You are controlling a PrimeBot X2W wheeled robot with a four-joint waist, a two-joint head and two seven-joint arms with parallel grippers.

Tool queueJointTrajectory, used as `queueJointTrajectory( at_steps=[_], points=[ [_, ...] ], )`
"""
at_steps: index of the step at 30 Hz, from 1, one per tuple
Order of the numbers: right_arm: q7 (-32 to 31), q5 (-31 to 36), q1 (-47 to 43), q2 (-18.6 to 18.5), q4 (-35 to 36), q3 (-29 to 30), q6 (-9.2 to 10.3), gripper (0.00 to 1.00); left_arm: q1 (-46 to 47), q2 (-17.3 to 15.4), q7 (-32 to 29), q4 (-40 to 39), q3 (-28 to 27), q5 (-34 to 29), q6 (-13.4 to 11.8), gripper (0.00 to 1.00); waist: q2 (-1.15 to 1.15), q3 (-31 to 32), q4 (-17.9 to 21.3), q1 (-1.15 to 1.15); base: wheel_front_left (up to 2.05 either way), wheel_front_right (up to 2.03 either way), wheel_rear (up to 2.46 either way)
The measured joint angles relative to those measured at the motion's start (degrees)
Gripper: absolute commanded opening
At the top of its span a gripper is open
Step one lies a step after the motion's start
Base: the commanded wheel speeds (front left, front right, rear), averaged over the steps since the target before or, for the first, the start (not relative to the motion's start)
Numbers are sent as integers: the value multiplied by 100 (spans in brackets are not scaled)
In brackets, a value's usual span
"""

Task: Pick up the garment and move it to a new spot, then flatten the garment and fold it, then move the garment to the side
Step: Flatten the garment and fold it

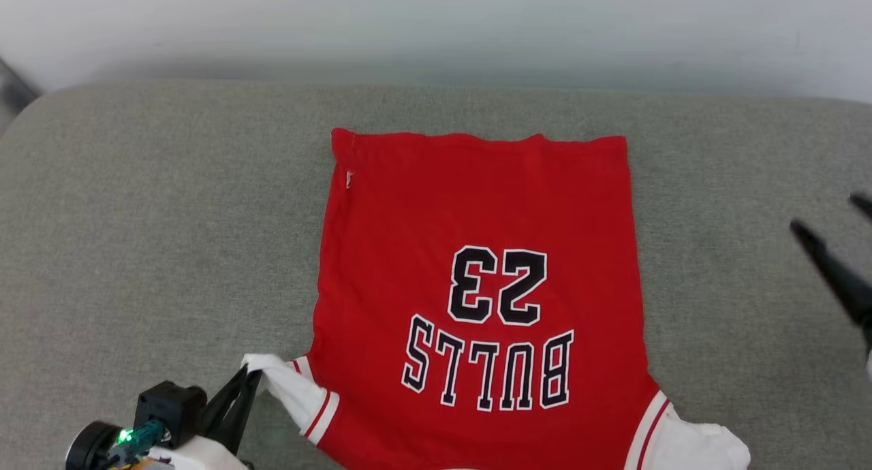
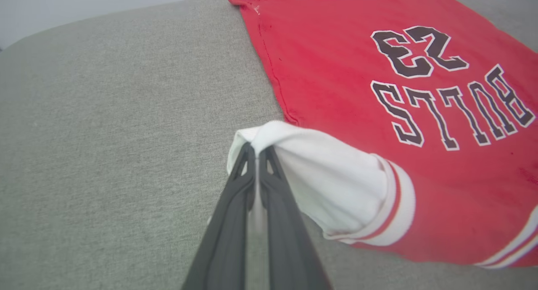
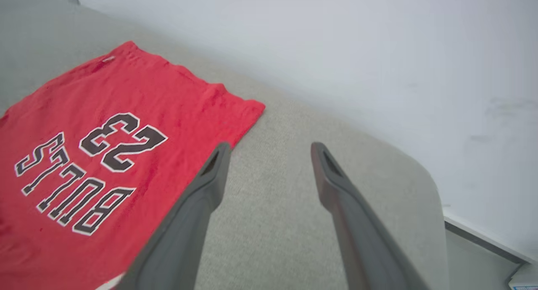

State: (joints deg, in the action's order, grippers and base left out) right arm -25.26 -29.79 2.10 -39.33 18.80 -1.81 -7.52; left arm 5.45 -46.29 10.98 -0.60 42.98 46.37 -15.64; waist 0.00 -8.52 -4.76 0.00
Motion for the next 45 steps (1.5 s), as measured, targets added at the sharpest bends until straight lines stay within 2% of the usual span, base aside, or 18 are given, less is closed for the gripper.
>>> queueJointTrajectory(
  at_steps=[4, 8, 11, 17, 21, 24, 27, 32, 37, 38, 39, 44, 45],
  points=[
    [-229, -198, 1441, -136, -299, -76, 0, 100, 344, 138, -22, -132, 34, -165, 12, 0, 0, -300, -141, 0, 0, 0, 0],
    [-771, -349, 2958, -313, -923, -689, 0, 100, 694, 294, -23, -185, 76, -353, 52, 0, 0, -639, -323, 1, 0, 0, 0],
    [-1496, -461, 4045, -412, -1449, -1388, 0, 100, 881, 422, -5, -211, 98, -453, 52, 0, 0, -909, -464, 1, 0, 0, 0],
    [-3403, -815, 5693, -486, -2513, -2637, 0, 100, 1243, 754, 130, -208, 93, -558, 111, 0, 0, -1476, -735, 1, 0, 0, 0],
    [-4513, -989, 6282, -428, -3144, -2969, 0, 100, 1456, 939, 183, -190, 136, -705, 152, 0, 0, -1824, -917, 2, 0, 0, 0],
    [-4926, -992, 6617, -267, -3495, -2984, 0, 100, 1576, 1006, 209, -193, 148, -805, 151, 0, 0, -2067, -1040, 2, 0, 0, 0],
    [-5131, -925, 6786, -67, -3793, -2985, 0, 100, 1666, 1083, 238, -212, 154, -880, 147, 0, 0, -2295, -1147, 2, 0, 0, 0],
    [-5093, -798, 6864, 196, -4178, -2974, 0, 100, 1751, 1195, 285, -244, 154, -961, 135, 0, 0, -2617, -1277, 2, 0, 0, 0],
    [-5011, -751, 6833, 230, -4237, -3142, 1, 100, 1763, 1230, 333, -269, 83, -996, 57, 0, 0, -2796, -1290, 0, 0, 0, 0],
    [-4992, -750, 6834, 209, -4201, -3198, 1, 31, 1763, 1228, 334, -279, 77, -1025, 38, 0, 0, -2811, -1281, 0, 0, 0, 0],
    [-4966, -755, 6834, 197, -4181, -3226, 1, 0, 1763, 1230, 336, -304, 70, -1040, 15, 0, 0, -2820, -1269, 0, 0, 0, 0],
    [-4624, -849, 6841, 252, -4250, -3270, 0, 0, 1709, 1230, 341, -365, 15, -1031, -48, 0, 0, -2726, -1216, 0, 0, 0, 0],
    [-4369, -903, 6839, 339, -4356, -3286, 0, 0, 1578, 1210, 359, -367, -75, -970, -115, 0, 0, -2546, -1161, 0, 0, 0, 0]
  ],
)
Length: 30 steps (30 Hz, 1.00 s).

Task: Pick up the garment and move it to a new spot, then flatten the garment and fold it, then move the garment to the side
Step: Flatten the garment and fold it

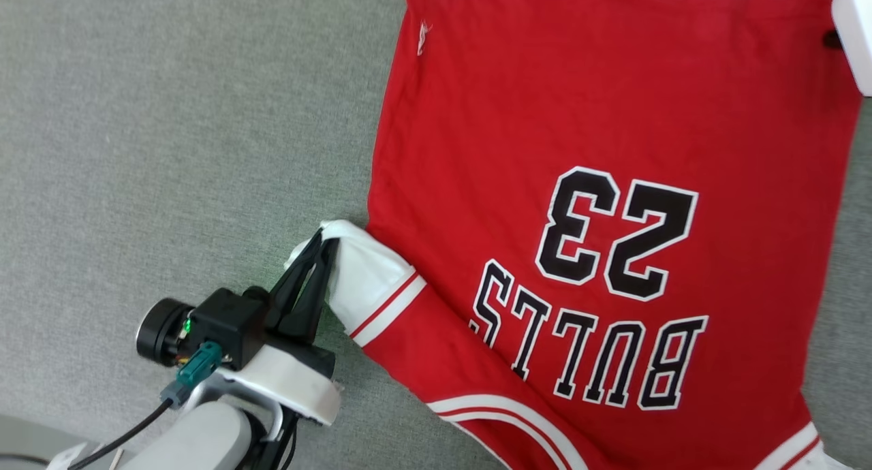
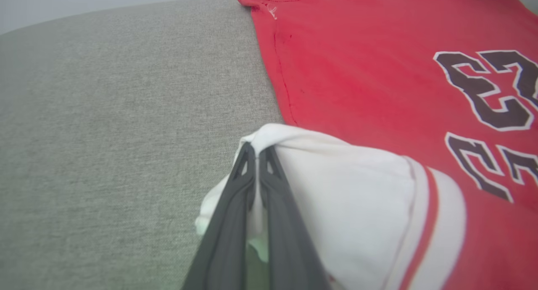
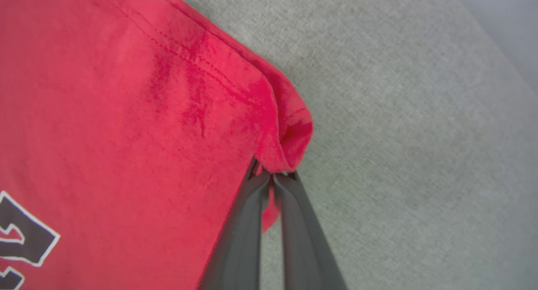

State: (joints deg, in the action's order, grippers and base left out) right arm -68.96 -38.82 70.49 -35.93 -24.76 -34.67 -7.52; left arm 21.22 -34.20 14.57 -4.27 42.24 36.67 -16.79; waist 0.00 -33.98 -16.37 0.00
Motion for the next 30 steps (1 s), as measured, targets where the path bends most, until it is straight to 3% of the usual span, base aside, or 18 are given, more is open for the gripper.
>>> queueJointTrajectory(
  at_steps=[6, 10, 21, 24, 25, 30],
  points=[
    [420, -324, -21, -87, 236, -335, 0, 0, -443, -138, 16, -43, -133, 189, -130, 0, 0, 537, 178, 0, 0, 0, 0],
    [637, -759, -305, -465, 723, -639, 0, 0, -763, -290, 22, -84, -246, 316, -249, 0, 0, 939, 349, 0, 0, 0, 0],
    [1115, -1679, -1946, -2272, 2604, -1433, 0, 0, -1547, -613, 21, -235, -432, 647, -485, 0, 0, 1835, 966, -1, 0, 0, 0],
    [1354, -1909, -2636, -2759, 2939, -1479, 0, 0, -1632, -681, 14, -255, -455, 686, -495, 0, 0, 1973, 1123, -1, 0, 0, 0],
    [1641, -2061, -3379, -3147, 3142, -1515, 0, 0, -1707, -727, 13, -263, -463, 708, -500, 0, 0, 2085, 1243, -1, 0, 0, 0],
    [2120, -2272, -4766, -3630, 3368, -1763, 0, 0, -1804, -770, 14, -258, -499, 775, -508, 0, 0, 2203, 1374, -1, 0, 0, 0]
  ],
)
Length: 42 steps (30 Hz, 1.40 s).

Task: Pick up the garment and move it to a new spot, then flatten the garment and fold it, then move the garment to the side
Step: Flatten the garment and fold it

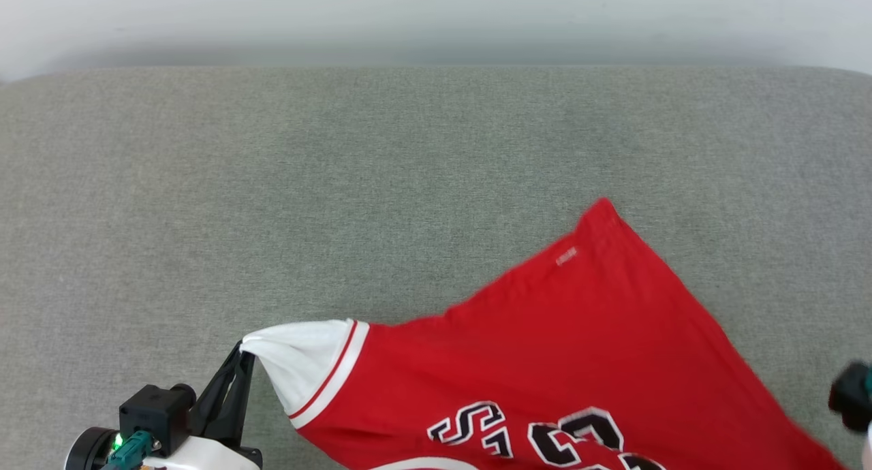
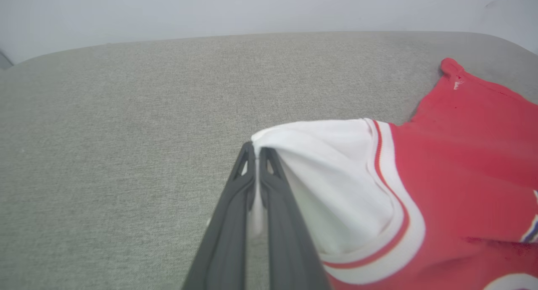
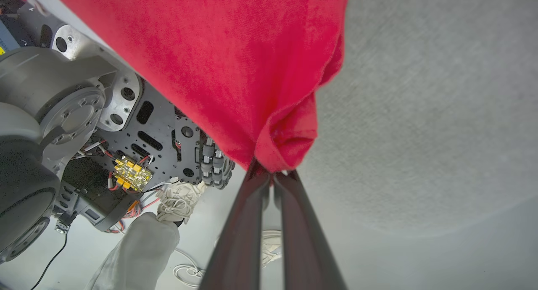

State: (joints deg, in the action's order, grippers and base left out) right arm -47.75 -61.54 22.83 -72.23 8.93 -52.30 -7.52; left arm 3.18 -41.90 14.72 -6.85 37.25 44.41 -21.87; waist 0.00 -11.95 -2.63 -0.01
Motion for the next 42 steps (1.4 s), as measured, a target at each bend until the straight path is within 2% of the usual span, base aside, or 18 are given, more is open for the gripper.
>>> queueJointTrajectory(
  at_steps=[3, 9, 10, 11, 19, 22, 26, 30, 36, 42],
  points=[
    [402, -71, -672, -45, -94, -22, 0, 0, -60, -2, 0, 1, -27, 21, -5, 0, 0, 7, 53, 0, 0, 0, 0],
    [978, -5, -1568, 442, -434, 116, 0, 0, -67, 32, 3, 21, -46, 20, 18, 0, 0, -28, 92, 0, 0, 0, 0],
    [1066, 5, -1619, 512, -492, 220, 0, 37, -67, 44, 7, 32, -46, 20, 20, 0, 0, -24, 98, 0, 0, 0, 0],
    [1149, 56, -1626, 567, -515, 353, 0, 100, -67, 47, 8, 43, -49, 19, 20, 0, 0, -16, 110, 0, 0, 0, 0],
    [1235, 463, -1361, 476, -138, 1686, 0, 100, -68, 91, 9, 69, -30, 11, 54, 0, 0, 63, 101, 0, 0, 0, 0],
    [1060, 650, -1134, 467, 148, 2141, 0, 100, -64, 133, 9, 69, -8, 0, 66, 0, 0, 39, 42, 0, 0, 0, 0],
    [628, 933, -545, 687, 439, 2492, 0, 100, -9, 207, 9, 82, 27, -45, 83, 0, 0, -59, -45, 0, 0, 0, 0],
    [-54, 1158, 241, 1156, 522, 2347, 0, 100, 157, 286, 9, 116, 83, -108, 143, 0, 0, -217, -142, 0, 0, 0, 0],
    [-1100, 1481, 1536, 1935, 77, 1472, 0, 100, 388, 408, 8, 203, 149, -192, 221, 0, 0, -450, -294, 1, 0, 0, 0],
    [-1366, 1678, 2373, 2459, -899, 728, 0, 100, 589, 572, 9, 297, 200, -253, 276, 0, 0, -681, -444, 1, 0, 0, 0]
  ],
)
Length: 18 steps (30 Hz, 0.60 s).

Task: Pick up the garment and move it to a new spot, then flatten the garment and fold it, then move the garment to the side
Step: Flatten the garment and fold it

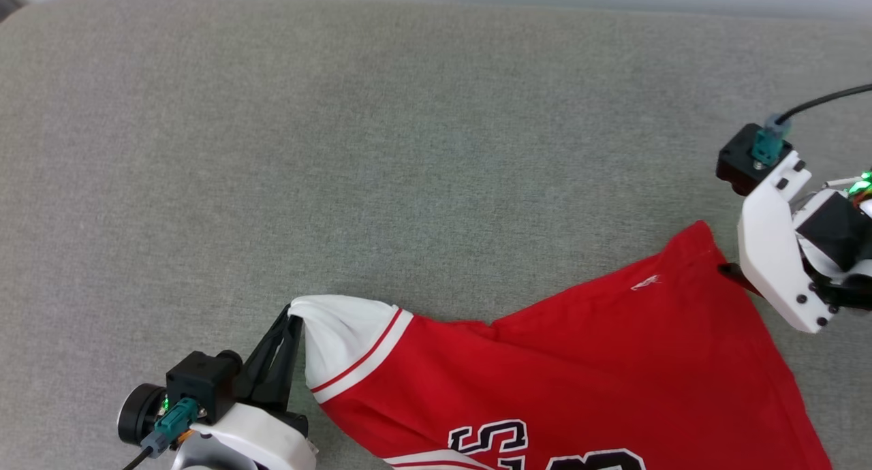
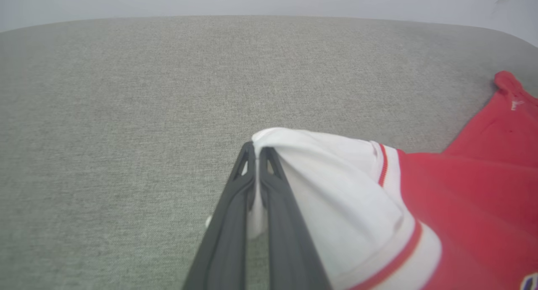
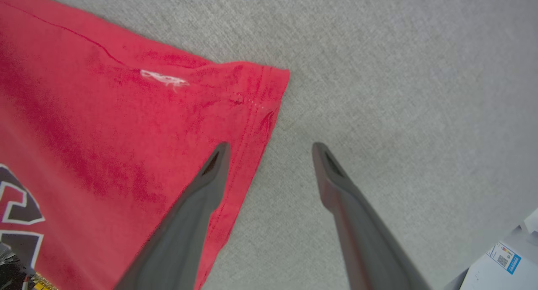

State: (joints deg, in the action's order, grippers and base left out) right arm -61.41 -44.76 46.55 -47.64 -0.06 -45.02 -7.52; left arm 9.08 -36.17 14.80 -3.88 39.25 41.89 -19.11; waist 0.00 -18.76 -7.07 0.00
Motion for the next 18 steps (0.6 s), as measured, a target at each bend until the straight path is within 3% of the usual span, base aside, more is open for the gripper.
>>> queueJointTrajectory(
  at_steps=[11, 12, 13, 18],
  points=[
    [426, -115, 454, 335, -996, -1057, 1, 100, 254, 255, 2, 203, 5, -109, 162, 0, 0, -451, -206, 0, 0, 0, 0],
    [463, -180, 481, 334, -1036, -1120, 1, 8, 272, 265, 4, 225, 3, -121, 178, 0, 0, -461, -218, 0, 0, 0, 0],
    [543, -183, 514, 322, -1047, -1193, 2, 0, 285, 270, 7, 253, 1, -127, 193, 0, 0, -460, -221, 0, 0, 0, 0],
    [1214, -309, 554, 372, -1157, -1438, 2, 0, 270, 309, 8, 405, 2, -109, 247, 0, 0, -281, -186, 0, 0, 0, 0]
  ],
)
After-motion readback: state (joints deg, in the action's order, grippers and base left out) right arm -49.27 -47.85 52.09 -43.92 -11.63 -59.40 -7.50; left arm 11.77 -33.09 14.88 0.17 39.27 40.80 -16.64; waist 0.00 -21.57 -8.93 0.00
